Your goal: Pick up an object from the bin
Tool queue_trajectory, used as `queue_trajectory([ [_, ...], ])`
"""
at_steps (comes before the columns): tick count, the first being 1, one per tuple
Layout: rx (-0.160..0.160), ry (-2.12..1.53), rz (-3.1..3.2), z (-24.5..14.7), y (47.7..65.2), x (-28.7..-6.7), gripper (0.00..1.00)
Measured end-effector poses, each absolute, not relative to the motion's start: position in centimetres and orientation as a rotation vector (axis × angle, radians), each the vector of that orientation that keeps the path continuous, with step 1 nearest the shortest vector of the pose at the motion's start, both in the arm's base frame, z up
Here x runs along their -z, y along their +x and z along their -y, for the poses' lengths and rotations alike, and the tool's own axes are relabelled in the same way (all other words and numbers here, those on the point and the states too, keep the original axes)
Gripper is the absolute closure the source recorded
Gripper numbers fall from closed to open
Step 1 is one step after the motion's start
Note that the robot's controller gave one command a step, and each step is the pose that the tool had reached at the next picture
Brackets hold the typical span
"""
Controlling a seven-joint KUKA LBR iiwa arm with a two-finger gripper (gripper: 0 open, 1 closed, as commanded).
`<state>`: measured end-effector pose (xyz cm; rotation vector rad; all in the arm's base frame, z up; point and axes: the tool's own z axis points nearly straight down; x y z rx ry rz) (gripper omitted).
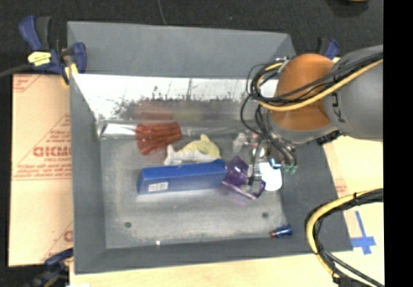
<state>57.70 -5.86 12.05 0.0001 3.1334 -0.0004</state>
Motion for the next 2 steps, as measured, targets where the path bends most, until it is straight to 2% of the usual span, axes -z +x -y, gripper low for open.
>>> queue_trajectory([
  [1,0.001,0.254,-3.122,5.6,58.8,-9.5,0.00],
  [2,0.005,0.138,-3.129,8.7,58.7,-7.0,1.00],
])
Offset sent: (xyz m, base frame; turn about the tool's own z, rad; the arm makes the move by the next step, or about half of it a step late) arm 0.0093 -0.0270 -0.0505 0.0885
